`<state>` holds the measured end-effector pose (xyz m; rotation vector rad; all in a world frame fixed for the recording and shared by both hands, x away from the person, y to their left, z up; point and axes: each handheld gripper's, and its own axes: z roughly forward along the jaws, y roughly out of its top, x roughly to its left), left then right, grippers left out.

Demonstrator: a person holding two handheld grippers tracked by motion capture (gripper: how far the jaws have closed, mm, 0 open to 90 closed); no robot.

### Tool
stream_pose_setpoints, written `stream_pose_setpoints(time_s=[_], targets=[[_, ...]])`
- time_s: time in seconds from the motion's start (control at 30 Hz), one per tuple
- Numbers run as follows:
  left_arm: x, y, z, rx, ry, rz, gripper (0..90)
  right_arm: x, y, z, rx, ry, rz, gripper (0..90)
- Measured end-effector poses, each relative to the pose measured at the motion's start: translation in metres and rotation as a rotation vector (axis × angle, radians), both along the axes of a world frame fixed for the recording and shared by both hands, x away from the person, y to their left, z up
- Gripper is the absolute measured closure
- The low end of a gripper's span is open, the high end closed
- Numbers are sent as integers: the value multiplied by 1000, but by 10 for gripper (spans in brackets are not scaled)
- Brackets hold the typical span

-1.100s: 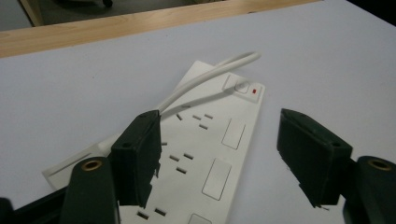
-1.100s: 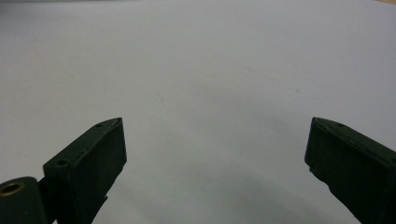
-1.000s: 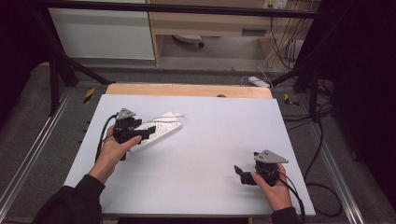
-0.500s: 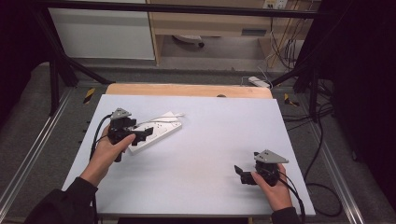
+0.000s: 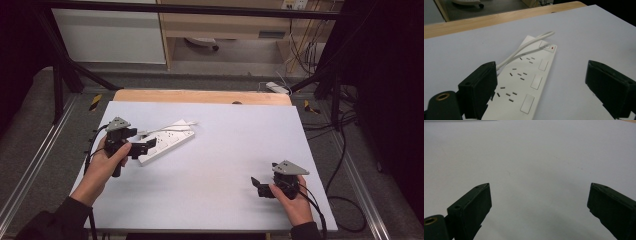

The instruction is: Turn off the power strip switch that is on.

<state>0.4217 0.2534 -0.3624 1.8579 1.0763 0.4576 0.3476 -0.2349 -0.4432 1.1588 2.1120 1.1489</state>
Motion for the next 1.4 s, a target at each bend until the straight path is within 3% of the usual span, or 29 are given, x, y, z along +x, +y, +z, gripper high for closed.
stream_pose_setpoints(time_s=[0.57,1.4], targets=[[-25,18,8,-7,-47,8,94,0,0,0,-1,0,-2,58],[-65,29,-12,-26,-23,2,92,0,0,0,0,2,-5,58]])
